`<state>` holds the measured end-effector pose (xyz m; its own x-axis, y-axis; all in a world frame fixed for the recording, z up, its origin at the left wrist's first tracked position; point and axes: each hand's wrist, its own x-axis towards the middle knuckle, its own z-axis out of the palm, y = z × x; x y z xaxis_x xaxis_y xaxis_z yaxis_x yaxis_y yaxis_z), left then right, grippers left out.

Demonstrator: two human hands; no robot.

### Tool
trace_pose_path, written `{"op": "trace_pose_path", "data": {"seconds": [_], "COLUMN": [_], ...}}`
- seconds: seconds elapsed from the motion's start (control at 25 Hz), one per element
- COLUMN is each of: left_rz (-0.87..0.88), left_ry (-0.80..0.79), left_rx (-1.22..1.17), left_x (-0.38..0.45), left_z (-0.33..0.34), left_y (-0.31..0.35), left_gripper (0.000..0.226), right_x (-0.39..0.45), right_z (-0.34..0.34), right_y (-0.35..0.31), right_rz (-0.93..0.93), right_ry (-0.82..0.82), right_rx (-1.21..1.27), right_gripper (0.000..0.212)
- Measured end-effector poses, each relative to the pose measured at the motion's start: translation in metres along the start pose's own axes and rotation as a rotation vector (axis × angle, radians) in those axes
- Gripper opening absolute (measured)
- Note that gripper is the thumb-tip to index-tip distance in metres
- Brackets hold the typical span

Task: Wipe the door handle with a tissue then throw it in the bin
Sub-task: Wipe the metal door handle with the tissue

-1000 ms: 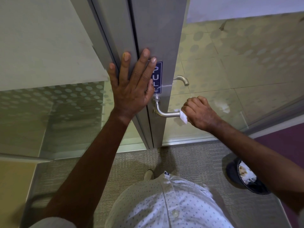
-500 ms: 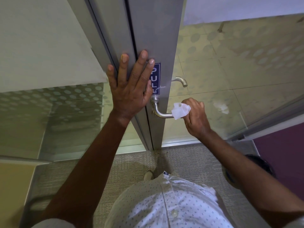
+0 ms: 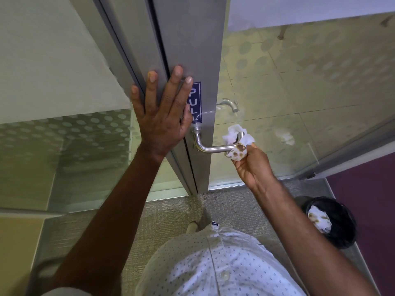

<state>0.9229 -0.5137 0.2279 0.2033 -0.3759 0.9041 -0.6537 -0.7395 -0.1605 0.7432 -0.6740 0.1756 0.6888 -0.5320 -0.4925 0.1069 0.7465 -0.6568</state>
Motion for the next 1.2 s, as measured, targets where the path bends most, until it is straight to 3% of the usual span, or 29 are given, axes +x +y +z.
{"op": "trace_pose_path", "data": {"seconds": [0.08,0.28,0.52,0.76,1.04,1.2], "left_rz": [-0.004,0.008,0.013,0.018,0.033,0.038], "left_ry": [0.001,0.002,-0.012,-0.002,0.001,0.006], "left_rx": [0.006,0.004,0.002,-0.003,-0.003,-0.022], "left_x": [-0.001,-0.002,-0.002,-0.002,-0.005,-0.004], "left_z": [0.000,0.002,0.003,0.004,0.008,0.005], "left_y": [0.000,-0.001,-0.001,-0.001,-0.002,-0.001], "left_gripper": [0.063,0.070,0.071,0.076,0.079,0.077], "right_x": [-0.006,-0.007,-0.002,-0.018,-0.034,-0.038], "right_z": [0.003,0.014,0.023,0.035,0.041,0.034], "right_y": [-0.002,-0.010,-0.007,0.007,0.043,0.057], "right_rz": [0.082,0.201,0.200,0.093,0.015,0.030], "right_ry": [0.042,-0.033,-0.059,-0.043,0.038,0.010], "right_rx": [0.075,0.216,0.259,0.349,0.164,-0.071], "right_gripper": [0.035,0.029,0.041,0.033,0.058,0.048]}}
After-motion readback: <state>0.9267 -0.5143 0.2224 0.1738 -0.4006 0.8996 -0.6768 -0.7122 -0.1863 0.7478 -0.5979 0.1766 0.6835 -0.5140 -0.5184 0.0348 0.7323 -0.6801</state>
